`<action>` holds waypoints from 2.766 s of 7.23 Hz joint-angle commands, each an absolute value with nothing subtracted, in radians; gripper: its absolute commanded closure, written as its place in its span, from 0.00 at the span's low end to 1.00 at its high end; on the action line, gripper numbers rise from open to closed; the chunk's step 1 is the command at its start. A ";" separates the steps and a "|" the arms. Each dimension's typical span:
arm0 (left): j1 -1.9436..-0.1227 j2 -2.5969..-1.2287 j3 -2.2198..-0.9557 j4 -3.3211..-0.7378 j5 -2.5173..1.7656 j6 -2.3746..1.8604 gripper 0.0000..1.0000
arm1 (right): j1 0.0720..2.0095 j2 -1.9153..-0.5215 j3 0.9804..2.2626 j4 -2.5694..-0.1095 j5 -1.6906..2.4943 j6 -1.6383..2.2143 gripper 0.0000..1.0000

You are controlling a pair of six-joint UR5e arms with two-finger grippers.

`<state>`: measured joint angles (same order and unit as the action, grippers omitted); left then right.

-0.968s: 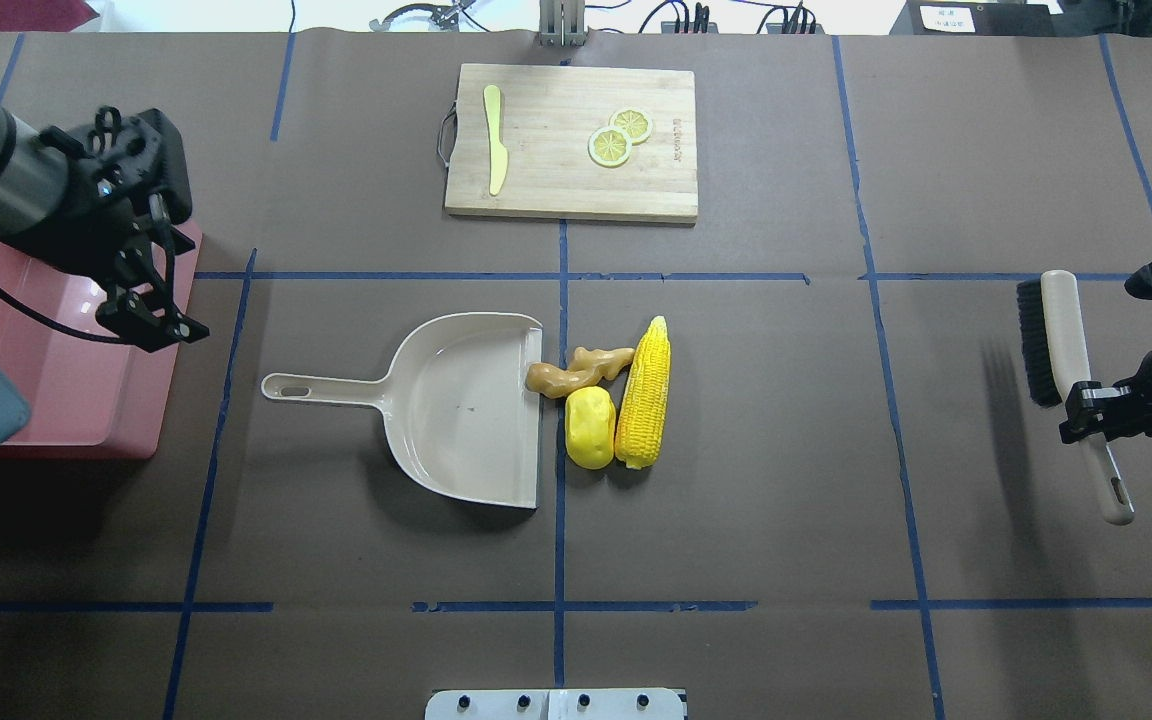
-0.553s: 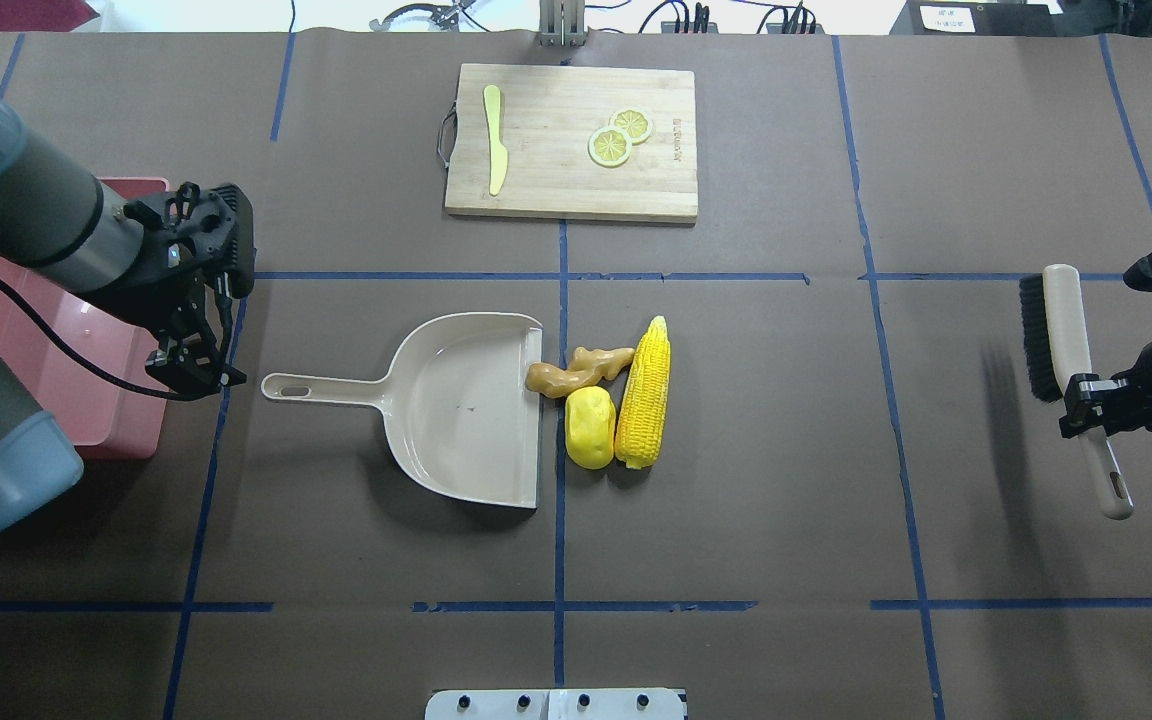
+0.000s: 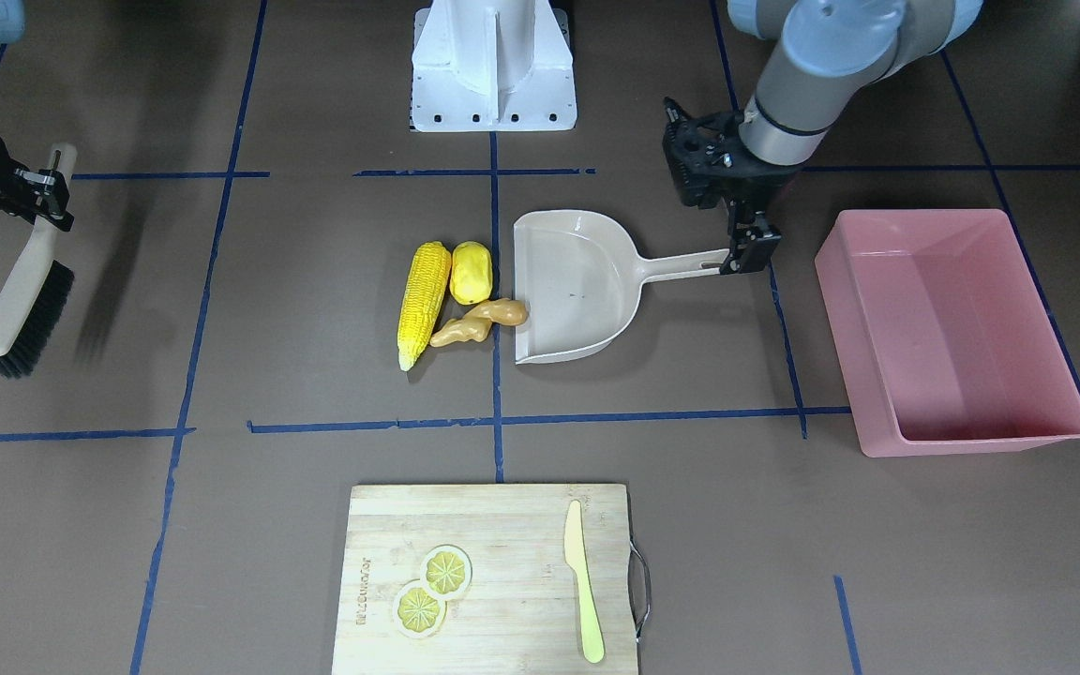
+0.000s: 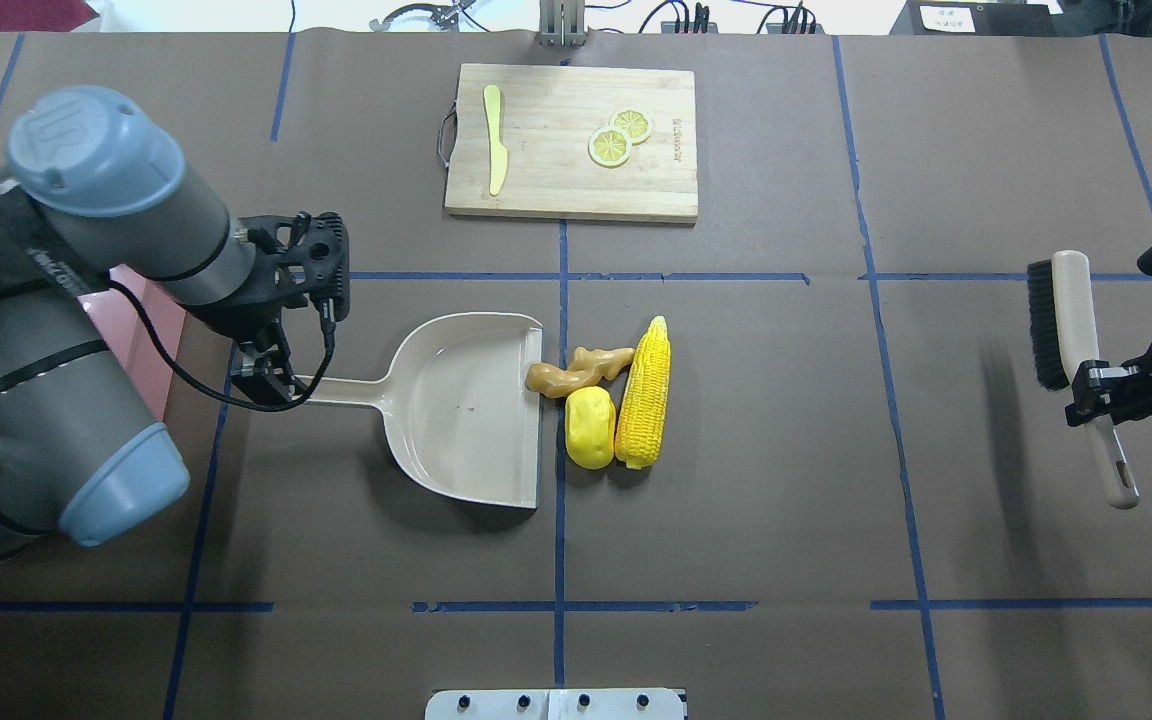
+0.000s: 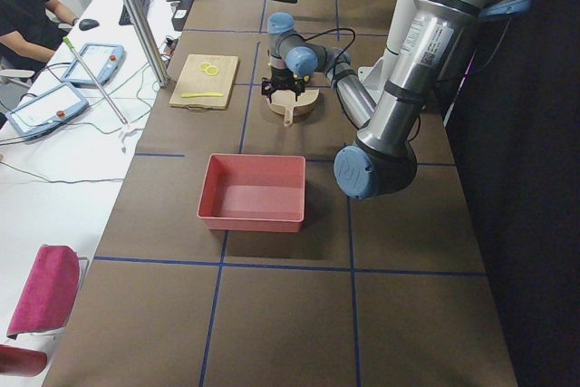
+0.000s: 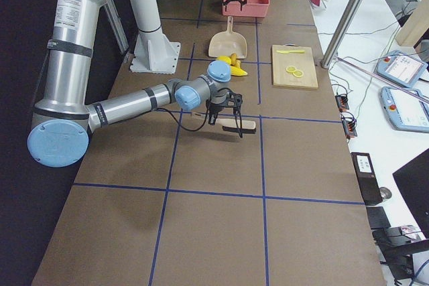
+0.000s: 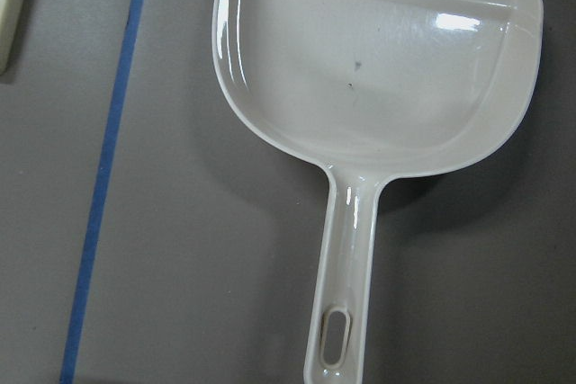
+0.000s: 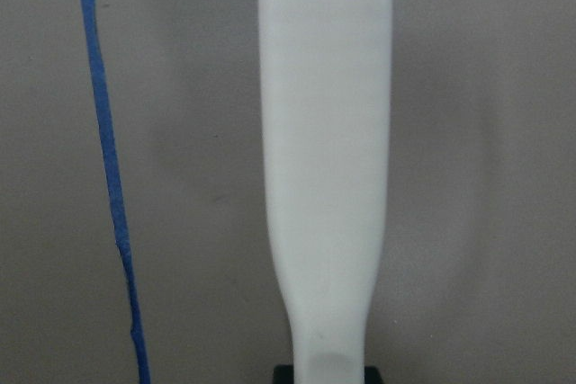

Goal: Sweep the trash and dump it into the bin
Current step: 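Lower the left gripper and grasp the beige dustpan handle, then lift the white brush and carry it toward the corn and potato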

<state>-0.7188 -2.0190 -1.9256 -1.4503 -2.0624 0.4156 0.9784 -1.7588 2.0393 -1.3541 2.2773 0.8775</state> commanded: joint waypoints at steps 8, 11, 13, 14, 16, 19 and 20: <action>-0.603 -2.039 -1.801 -1.459 -1.891 0.428 0.01 | 0.999 -1.652 2.134 -1.574 2.292 0.881 1.00; -0.569 -2.048 -1.789 -1.445 -1.888 0.425 0.20 | 0.993 -1.646 2.132 -1.578 2.292 0.882 1.00; -0.563 -2.069 -1.753 -1.447 -1.887 0.425 0.32 | 0.991 -1.644 2.132 -1.580 2.292 0.882 1.00; -0.563 -2.071 -1.756 -1.444 -1.885 0.425 0.61 | 0.992 -1.644 2.134 -1.580 2.292 0.882 1.00; -0.568 -2.071 -1.776 -1.425 -1.820 0.429 0.94 | 0.991 -1.644 2.134 -1.580 2.292 0.884 1.00; -0.568 -2.071 -1.831 -1.356 -1.813 0.448 1.00 | 0.961 -1.631 2.134 -1.582 2.292 0.912 1.00; -0.568 -2.072 -1.832 -1.353 -1.804 0.454 1.00 | 0.887 -1.600 2.131 -1.582 2.274 0.973 1.00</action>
